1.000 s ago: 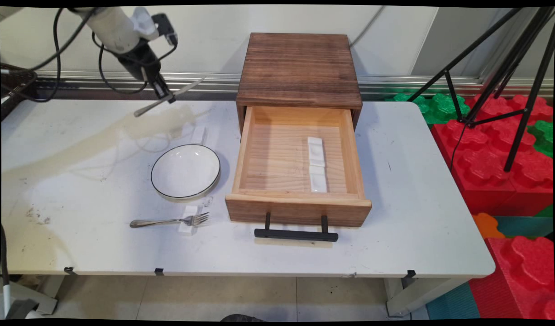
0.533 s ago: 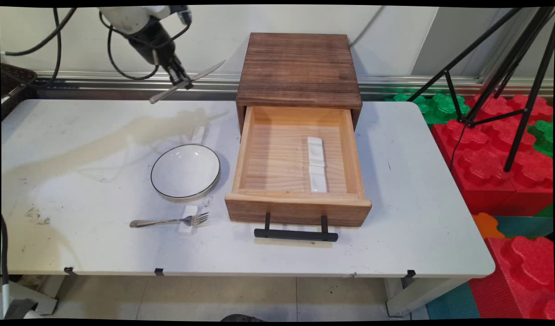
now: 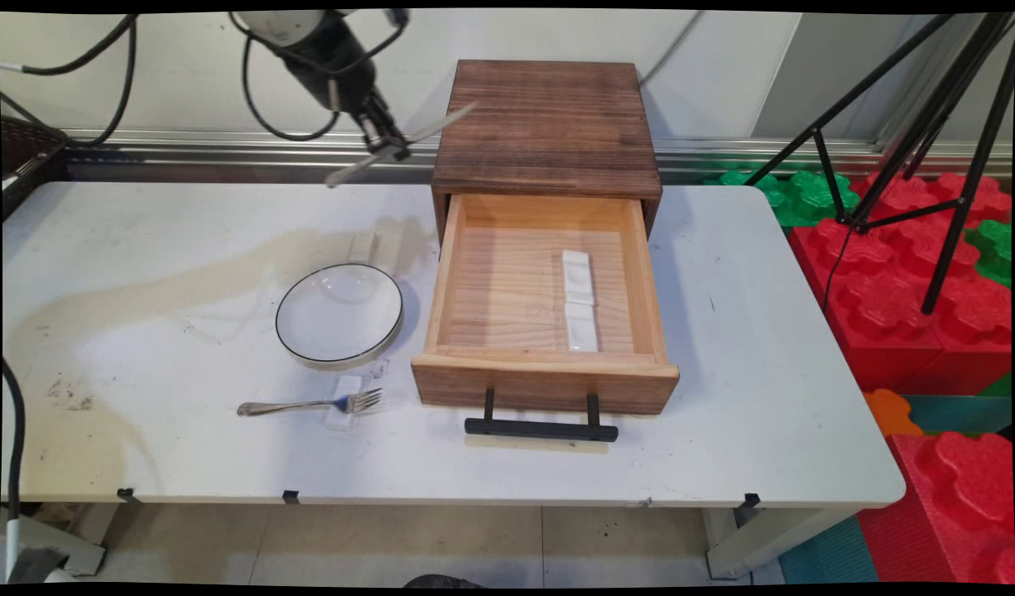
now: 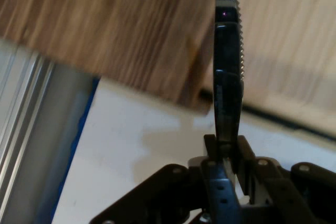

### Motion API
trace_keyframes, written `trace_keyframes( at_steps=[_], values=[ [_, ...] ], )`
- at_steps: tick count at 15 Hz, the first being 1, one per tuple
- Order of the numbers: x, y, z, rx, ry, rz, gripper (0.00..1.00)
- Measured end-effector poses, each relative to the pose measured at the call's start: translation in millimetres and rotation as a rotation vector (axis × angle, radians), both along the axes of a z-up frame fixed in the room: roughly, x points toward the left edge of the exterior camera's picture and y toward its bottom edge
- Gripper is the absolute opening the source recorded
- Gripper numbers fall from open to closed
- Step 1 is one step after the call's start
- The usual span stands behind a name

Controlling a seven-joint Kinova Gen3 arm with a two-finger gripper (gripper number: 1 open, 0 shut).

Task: Place the picked object into the drawer

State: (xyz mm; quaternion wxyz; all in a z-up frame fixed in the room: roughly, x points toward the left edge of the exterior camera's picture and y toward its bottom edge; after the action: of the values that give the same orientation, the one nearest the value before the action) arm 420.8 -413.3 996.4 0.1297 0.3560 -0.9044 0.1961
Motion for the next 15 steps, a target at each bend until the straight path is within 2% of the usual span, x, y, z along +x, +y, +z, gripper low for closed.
trace_keyframes(
  at_steps=[2,9,15],
  values=[
    [-28.3,2.4,5.6,-0.007,0.019,-0.032,0.00],
    [-89.9,3.5,6.7,-0.016,0.052,-0.093,0.00],
    [-136.7,-4.6,-7.2,-0.014,0.069,-0.087,0.00]
  ],
)
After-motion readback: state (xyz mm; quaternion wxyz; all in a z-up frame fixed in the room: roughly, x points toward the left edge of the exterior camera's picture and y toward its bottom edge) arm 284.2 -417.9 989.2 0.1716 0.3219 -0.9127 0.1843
